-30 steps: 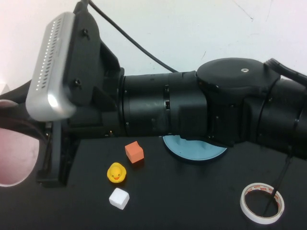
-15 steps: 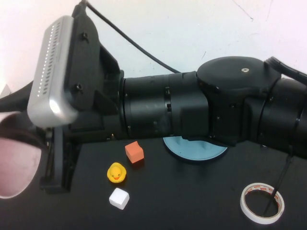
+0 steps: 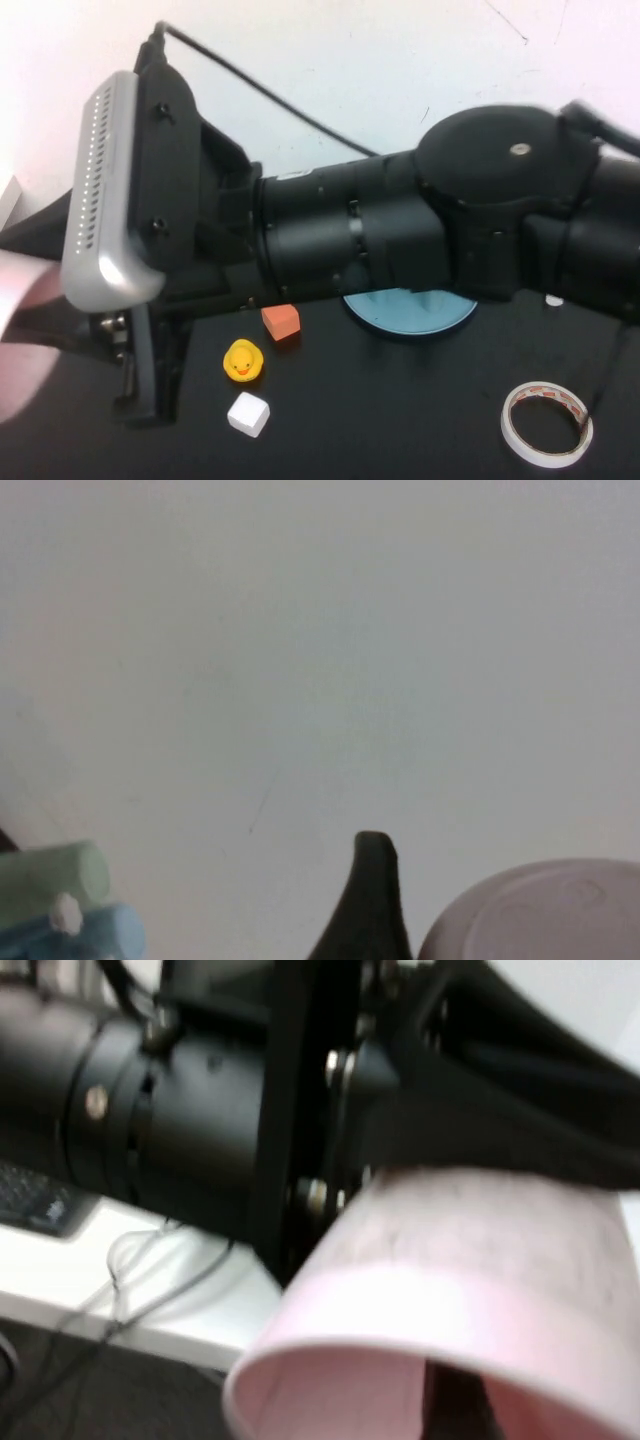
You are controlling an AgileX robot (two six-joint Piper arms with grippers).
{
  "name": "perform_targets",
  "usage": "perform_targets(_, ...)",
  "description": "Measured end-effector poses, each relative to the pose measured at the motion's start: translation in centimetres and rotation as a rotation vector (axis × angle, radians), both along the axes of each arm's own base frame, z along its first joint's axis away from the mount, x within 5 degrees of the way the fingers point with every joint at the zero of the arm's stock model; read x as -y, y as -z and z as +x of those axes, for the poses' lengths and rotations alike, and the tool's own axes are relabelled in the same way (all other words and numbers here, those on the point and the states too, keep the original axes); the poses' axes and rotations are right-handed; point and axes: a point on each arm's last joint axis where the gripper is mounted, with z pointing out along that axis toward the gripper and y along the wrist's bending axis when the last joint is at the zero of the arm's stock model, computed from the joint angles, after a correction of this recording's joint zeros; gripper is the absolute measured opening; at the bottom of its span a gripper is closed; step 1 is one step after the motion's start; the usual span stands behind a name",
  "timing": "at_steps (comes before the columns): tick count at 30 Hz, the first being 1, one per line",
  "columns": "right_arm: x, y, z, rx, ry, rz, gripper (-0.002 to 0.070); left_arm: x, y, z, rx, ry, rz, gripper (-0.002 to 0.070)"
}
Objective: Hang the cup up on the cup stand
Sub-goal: Adjust the cup with two arms, then place the cup on the cup holder
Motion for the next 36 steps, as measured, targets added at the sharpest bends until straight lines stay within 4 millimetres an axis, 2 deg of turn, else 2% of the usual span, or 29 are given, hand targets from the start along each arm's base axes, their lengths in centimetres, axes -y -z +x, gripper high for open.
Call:
perform_targets(8, 2.0, -2.2, -0.8, 0.059, 0.057, -0.057, 0.0368, -0.3, -3.1, -0.5, 0.163, -0.091, 0.234, 0.0552)
perform_targets(11, 2.7, -2.6, -1.3, 0.063, 0.047, -0.09, 0.0368, -0.3, -4.1, -0.4, 0.227, -0.125, 0.376, 0.0552)
perform_targets(15, 4.2, -2.6, -2.3, 0.027, 0.028, -0.229, 0.0367, -0.1, -5.1, 0.5, 0.33, -0.18, 0.687, 0.0552)
perform_targets(17, 5.4, -2.3, -2.8, -0.004, 0.034, -0.361, 0.0356, 0.1, -5.3, 1.2, 0.387, -0.185, 0.864, 0.0552)
perform_targets(19, 6.7, -1.7, -3.1, -0.043, 0.071, -0.51, 0.0319, 0.5, -4.8, 2.3, 0.437, -0.167, 1.048, 0.0552)
perform_targets(22, 9.0, -0.6, -3.1, -0.121, 0.175, -0.768, 0.0214, 1.1, -3.9, 4.0, 0.502, -0.107, 1.245, 0.0552)
perform_targets(25, 11.1, 0.0, -2.8, -0.161, 0.322, -0.955, 0.0078, 1.7, -3.4, 5.7, 0.54, -0.036, 1.326, 0.0552)
perform_targets(26, 11.6, 0.1, -2.6, -0.163, 0.37, -0.988, 0.0052, 1.8, -3.3, 6.3, 0.549, -0.011, 1.334, 0.0552)
perform_targets(30, 13.9, 0.3, -2.8, -0.154, 0.522, -1.035, 0.0013, 2.6, -3.2, 9.7, 0.575, 0.113, 1.331, 0.0552)
perform_targets(36, 18.8, 1.0, -4.4, -0.162, 0.756, -1.031, 0.0006, 4.0, -3.7, 15.0, 0.662, 0.318, 1.24, 0.0551)
